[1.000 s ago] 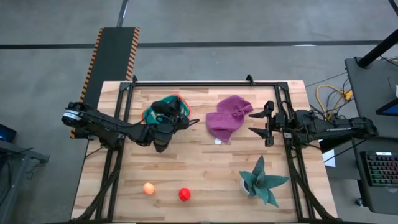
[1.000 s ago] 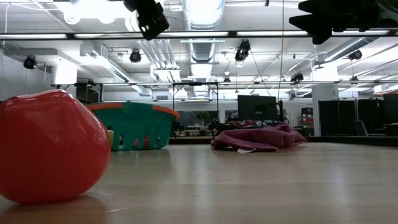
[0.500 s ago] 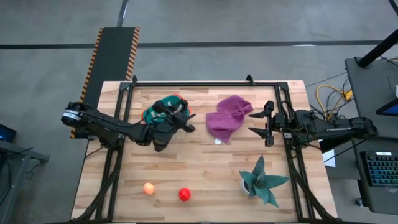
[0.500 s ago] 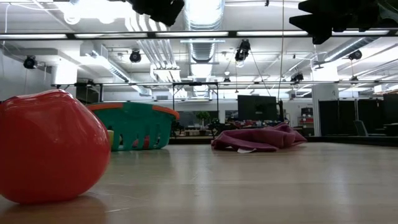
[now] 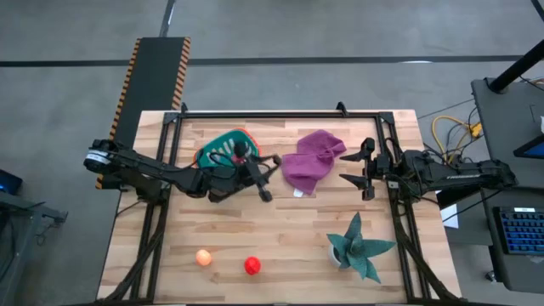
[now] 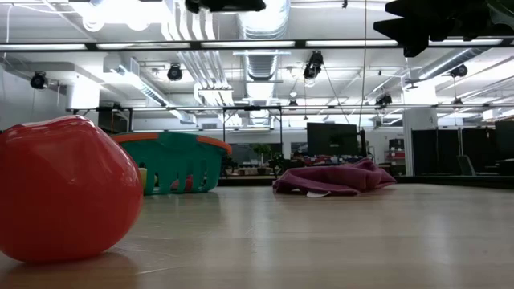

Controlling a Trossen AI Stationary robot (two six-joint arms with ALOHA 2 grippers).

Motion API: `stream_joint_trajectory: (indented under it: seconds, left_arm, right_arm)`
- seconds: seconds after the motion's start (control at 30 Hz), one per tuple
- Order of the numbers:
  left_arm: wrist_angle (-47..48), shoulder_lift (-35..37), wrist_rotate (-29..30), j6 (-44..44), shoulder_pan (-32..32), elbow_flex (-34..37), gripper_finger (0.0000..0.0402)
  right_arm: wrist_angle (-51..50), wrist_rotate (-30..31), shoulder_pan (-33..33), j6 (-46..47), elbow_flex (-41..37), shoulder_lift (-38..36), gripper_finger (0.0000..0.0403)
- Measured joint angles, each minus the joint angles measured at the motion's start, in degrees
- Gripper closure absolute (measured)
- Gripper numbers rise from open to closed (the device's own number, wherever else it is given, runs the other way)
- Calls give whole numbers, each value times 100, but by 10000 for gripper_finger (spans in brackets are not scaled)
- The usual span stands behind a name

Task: Pick and placing Produce into tupperware
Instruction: Put the black cherry into the blue basket

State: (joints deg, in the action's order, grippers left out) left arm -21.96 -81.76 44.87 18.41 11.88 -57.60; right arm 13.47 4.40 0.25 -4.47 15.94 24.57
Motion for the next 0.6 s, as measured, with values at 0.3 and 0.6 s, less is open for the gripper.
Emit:
stream_joint_trajectory:
  seconds: [0.3,0.6]
  left_arm:
    - [-62,7,-2922,49,-22,-2,318]
    - [-504,14,-7044,449,-23,-6,318]
  right_arm:
    - [0,0,-2,0,0,-1,156]
    - [0,0,-2,0,0,0,156]
